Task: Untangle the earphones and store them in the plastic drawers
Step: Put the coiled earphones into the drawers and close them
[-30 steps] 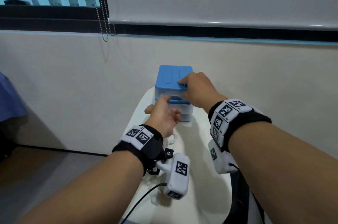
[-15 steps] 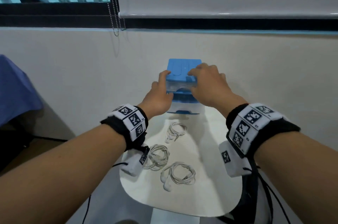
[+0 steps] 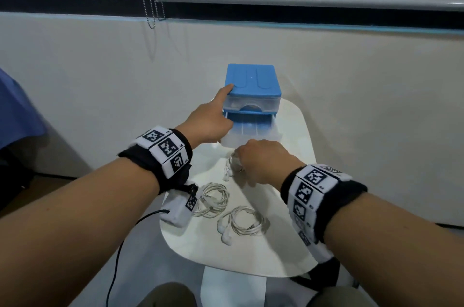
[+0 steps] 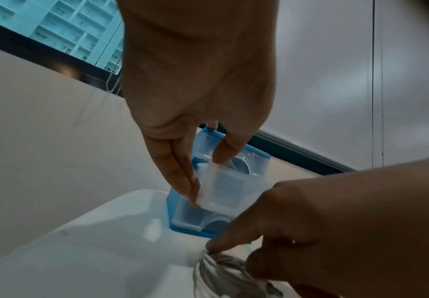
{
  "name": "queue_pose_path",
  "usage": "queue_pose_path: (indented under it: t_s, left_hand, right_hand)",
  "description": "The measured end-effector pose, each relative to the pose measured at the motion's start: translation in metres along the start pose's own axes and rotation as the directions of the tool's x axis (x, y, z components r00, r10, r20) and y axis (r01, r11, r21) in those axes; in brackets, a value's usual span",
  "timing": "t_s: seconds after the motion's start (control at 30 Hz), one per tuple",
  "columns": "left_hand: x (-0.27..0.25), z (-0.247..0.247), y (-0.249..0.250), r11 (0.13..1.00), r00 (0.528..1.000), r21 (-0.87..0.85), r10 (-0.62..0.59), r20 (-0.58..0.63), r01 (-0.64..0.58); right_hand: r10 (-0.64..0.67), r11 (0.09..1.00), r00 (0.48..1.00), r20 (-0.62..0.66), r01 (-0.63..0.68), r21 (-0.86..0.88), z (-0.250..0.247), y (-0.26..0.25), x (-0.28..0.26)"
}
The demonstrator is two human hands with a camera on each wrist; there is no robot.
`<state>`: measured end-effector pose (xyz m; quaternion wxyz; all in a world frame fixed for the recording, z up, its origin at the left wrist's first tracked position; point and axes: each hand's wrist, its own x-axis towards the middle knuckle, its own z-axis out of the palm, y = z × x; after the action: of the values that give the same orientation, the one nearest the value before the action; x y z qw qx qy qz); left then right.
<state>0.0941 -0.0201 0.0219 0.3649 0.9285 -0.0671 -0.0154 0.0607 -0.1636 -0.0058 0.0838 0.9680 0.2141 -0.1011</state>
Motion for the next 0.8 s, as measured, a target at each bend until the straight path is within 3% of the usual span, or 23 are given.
queue_pose_path:
  t_s: [0.23, 0.37, 0.63, 0.8]
  left_hand:
    - [0.000, -0.004, -0.002, 0.999, 1.000, 0.036, 0.003, 0.008, -0.003]
    - [0.001, -0.003, -0.004, 0.999, 1.000, 0.031, 0.009, 0.026, -0.009]
    - [-0.002, -0.008, -0.002, 1.000, 0.998, 0.011, 0.003, 0.062, -0.004]
    - [-0.004, -0.012, -0.002, 1.000, 0.996, -0.027, 0.009, 0.087, -0.006]
  right_hand:
    - [-0.037, 0.989, 0.987, -0.153, 0.015, -0.145, 0.005, -0.004, -0.003]
    - [-0.024, 0.994, 0.991, -0.133, 0.010, -0.105, -0.001, 0.003, -0.015]
    - [-0.019, 0.999, 0.952, -0.306, 0.010, -0.034, -0.048, 0.023, -0.035]
    - [0.084, 0.996, 0.882, -0.464, -0.054, 0.078, -0.080, 0.036, -0.041]
